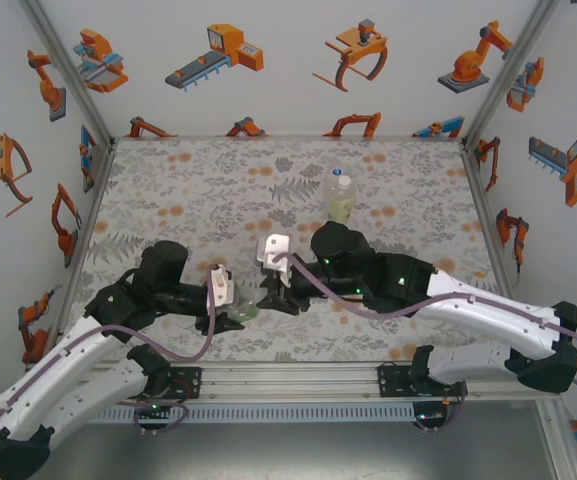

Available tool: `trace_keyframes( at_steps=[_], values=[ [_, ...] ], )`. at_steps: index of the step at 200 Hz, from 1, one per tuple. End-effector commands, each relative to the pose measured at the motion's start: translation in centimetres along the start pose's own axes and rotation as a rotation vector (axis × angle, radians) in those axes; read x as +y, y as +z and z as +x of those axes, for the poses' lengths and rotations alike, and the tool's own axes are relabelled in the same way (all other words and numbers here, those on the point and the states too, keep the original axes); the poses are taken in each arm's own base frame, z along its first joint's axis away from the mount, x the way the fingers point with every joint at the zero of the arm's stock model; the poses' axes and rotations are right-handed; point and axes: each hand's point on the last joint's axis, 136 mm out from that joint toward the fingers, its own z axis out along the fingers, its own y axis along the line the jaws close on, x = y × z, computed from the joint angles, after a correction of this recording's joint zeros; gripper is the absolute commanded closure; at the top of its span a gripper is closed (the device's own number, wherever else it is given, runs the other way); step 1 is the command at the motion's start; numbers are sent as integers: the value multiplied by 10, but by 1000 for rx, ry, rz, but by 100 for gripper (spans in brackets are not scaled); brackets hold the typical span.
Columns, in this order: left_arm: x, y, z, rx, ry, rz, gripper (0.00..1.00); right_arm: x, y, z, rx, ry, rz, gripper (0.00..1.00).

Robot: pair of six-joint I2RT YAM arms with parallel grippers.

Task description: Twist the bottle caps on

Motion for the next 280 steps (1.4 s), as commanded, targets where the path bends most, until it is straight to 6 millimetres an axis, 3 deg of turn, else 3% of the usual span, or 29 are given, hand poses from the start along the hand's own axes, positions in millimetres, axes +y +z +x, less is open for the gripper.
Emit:
trace_keyframes(
  at_steps=[1, 27, 50, 75, 112, 121, 130, 152, 176, 223, 257, 280],
  values=[
    [8, -7, -18, -47, 61, -52, 100, -39, 4, 2, -79, 496, 206, 100],
    [21, -9, -12, -8, 50, -131, 100, -62, -3, 34, -85, 909, 375, 100],
    [28, -11, -8, 18, 41, -176, 100, -66, -5, 62, -101, 1231, 440, 100],
    [35, -10, -3, 46, 23, -211, 100, -61, 10, 72, -103, 1393, 383, 100],
    [37, -9, -1, 56, 12, -210, 100, -61, 12, 68, -99, 1395, 365, 100],
    [38, -9, -1, 56, 12, -212, 95, -63, 10, 66, -104, 1384, 372, 100],
    [37, -9, -2, 53, 11, -213, 84, -66, 7, 65, -104, 1368, 383, 100],
    [38, -10, -4, 35, 9, -224, 42, -74, 0, 65, -85, 1314, 420, 100],
    [38, -10, -4, 27, -1, -227, 18, -91, -11, 71, -49, 1246, 489, 100],
    [44, -12, 0, 49, -12, -262, 14, -138, -44, 102, 121, 1079, 700, 100],
    [46, -10, 2, 62, -19, -261, 14, -186, -70, 113, 232, 976, 822, 100],
    [46, -9, 4, 70, -24, -253, 14, -219, -77, 117, 284, 935, 870, 100]
  ],
)
